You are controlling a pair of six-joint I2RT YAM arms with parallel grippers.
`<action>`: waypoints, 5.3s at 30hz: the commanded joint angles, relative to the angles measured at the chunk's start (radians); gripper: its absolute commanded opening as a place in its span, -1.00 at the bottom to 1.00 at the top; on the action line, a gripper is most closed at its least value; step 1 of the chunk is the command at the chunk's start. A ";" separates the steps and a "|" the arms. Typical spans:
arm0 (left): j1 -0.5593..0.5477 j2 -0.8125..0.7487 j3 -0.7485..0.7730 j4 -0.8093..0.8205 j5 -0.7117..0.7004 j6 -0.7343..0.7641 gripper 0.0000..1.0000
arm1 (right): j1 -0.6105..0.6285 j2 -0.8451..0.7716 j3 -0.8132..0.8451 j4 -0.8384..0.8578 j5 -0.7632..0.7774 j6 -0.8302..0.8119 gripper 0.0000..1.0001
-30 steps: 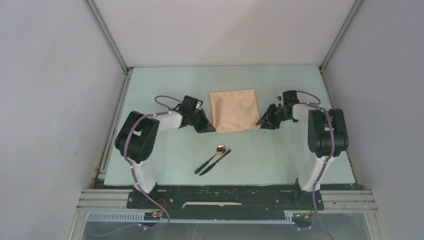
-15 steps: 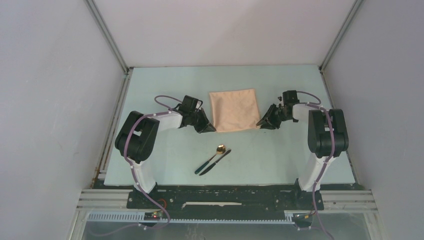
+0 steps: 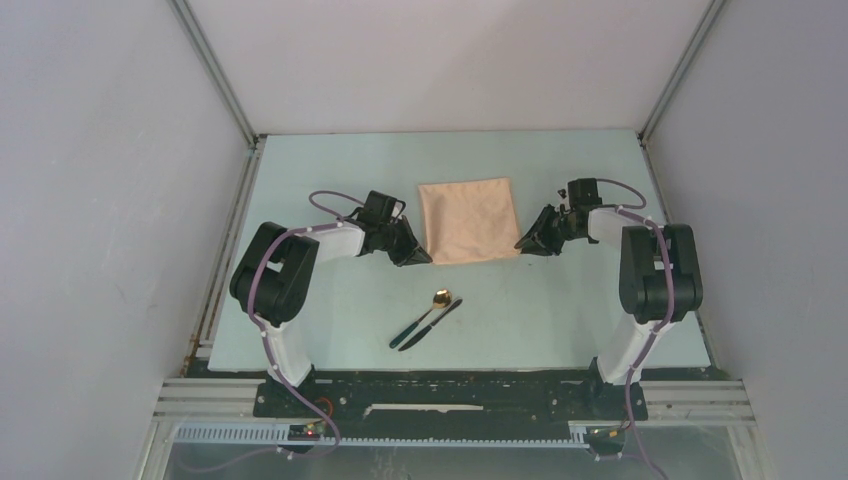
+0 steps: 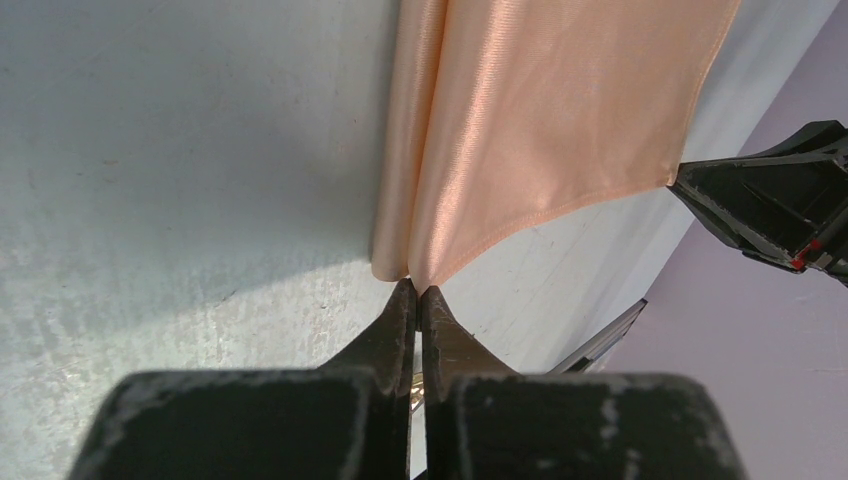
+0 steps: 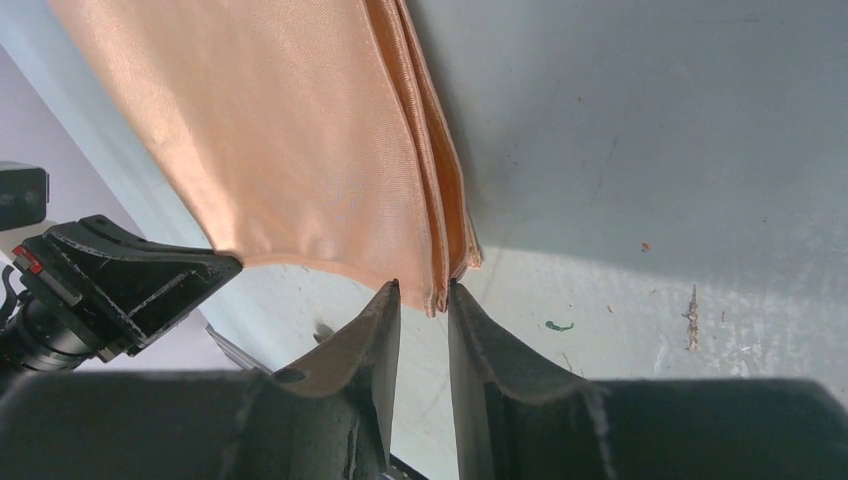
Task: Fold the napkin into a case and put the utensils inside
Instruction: Pick up the square-folded napkin from the center of the board, then fold the square-folded napkin at the center of the board.
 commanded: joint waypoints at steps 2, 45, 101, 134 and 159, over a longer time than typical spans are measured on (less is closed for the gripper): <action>0.005 -0.015 -0.002 0.034 0.012 0.001 -1.00 | -0.006 -0.022 -0.003 0.015 -0.014 -0.013 -0.37; 0.005 -0.012 -0.001 0.044 0.020 -0.005 -1.00 | 0.015 -0.016 -0.004 0.009 -0.028 -0.007 -0.56; 0.054 -0.039 0.161 -0.009 0.035 0.011 -1.00 | -0.026 0.047 0.166 0.165 -0.154 0.020 -1.00; 0.227 0.282 0.853 0.009 0.087 0.013 -1.00 | -0.015 0.464 1.026 0.231 -0.246 0.131 -1.00; 0.163 0.020 0.452 -0.015 0.129 0.004 -1.00 | -0.006 0.194 0.586 0.078 -0.250 0.055 -1.00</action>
